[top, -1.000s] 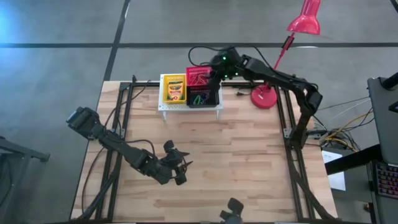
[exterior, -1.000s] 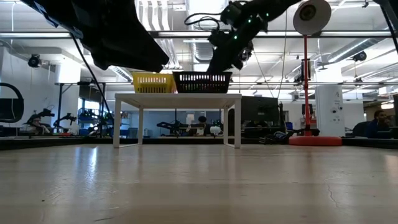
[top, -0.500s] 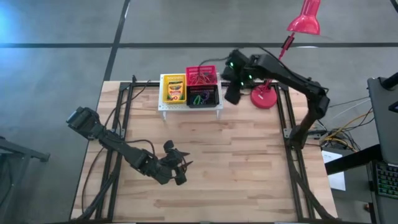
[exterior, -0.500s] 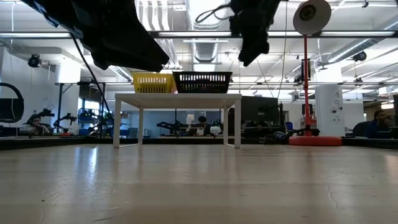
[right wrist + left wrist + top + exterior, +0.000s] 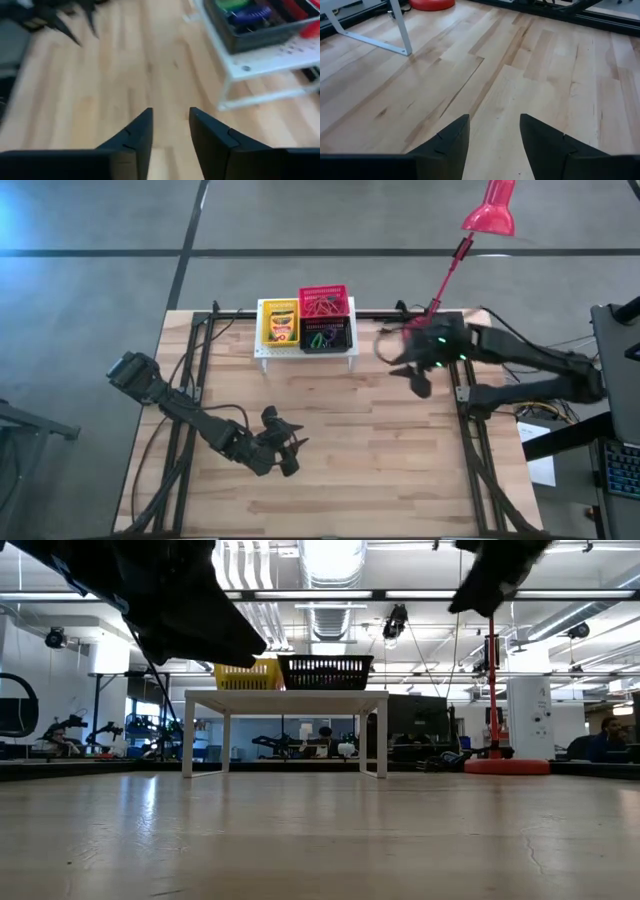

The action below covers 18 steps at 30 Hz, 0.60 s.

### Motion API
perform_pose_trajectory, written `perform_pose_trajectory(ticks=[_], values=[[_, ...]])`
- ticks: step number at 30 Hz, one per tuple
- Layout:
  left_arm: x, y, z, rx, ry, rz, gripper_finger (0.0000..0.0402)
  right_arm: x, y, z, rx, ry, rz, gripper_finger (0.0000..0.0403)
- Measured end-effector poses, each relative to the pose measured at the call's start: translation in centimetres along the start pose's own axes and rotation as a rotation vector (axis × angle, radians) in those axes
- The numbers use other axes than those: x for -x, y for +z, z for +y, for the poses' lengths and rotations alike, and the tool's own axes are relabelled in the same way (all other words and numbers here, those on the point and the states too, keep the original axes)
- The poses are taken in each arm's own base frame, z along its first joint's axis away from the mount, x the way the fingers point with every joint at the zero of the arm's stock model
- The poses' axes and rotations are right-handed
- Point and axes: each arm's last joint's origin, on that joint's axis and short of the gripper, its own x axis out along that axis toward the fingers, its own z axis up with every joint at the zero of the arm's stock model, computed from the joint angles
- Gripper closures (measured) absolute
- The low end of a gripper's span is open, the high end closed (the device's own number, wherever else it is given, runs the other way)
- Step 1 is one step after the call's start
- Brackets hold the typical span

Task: Pick & Place Office Desk Supplies
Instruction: Return to Home Position

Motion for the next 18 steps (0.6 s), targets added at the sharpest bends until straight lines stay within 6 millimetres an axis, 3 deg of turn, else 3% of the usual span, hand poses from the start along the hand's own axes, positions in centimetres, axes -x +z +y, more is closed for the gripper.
perform_pose_trajectory(ticks=[7,14,18], values=[[-0.5,0.4,0.5,-0.009,0.025,-0.009,0.0224,0.5,-6.7,0.4,0.029,0.151,-0.291,0.0322],[-0.9,0.7,0.7,0.011,0.035,-0.02,0.0224,0.3,-10.1,0.2,-0.016,0.177,-0.527,0.0383],[-0.9,0.8,0.7,0.011,0.031,-0.026,0.0224,-0.3,-11.6,-0.2,-0.087,0.151,-0.681,0.0393]])
